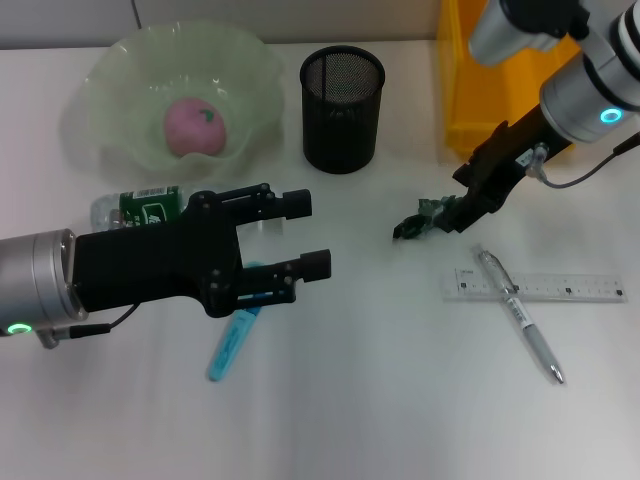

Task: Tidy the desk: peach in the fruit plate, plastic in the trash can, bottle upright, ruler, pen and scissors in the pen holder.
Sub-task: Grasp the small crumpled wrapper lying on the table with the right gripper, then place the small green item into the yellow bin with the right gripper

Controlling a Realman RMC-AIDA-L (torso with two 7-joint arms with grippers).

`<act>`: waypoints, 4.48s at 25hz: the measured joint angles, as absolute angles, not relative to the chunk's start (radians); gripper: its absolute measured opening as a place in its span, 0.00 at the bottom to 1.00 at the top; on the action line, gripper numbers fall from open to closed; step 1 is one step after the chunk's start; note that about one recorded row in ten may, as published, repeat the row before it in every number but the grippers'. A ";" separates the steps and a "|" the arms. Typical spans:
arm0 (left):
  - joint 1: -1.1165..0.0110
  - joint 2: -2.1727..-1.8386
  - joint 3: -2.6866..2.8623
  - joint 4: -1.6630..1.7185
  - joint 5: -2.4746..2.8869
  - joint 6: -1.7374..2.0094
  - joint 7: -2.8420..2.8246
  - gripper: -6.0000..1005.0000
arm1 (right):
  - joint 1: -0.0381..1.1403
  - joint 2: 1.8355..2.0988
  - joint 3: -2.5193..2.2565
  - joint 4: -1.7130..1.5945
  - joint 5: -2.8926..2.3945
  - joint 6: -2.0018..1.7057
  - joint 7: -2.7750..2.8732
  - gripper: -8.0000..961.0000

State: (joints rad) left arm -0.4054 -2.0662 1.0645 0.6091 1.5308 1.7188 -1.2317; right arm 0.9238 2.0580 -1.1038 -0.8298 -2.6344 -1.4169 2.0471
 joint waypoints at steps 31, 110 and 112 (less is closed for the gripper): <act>-0.428 -2.068 1.064 0.609 1.529 1.677 -1.219 0.71 | 0.934 2.084 -1.151 -0.679 -2.626 -1.202 1.922 0.70; -0.449 -2.069 1.033 0.609 1.520 1.687 -1.206 0.72 | 0.485 2.080 -1.042 -0.869 -1.644 -0.796 1.519 0.30; -0.449 -2.069 1.031 0.609 1.520 1.687 -1.205 0.72 | 0.485 2.080 -1.042 -0.869 -1.643 -0.796 1.519 0.34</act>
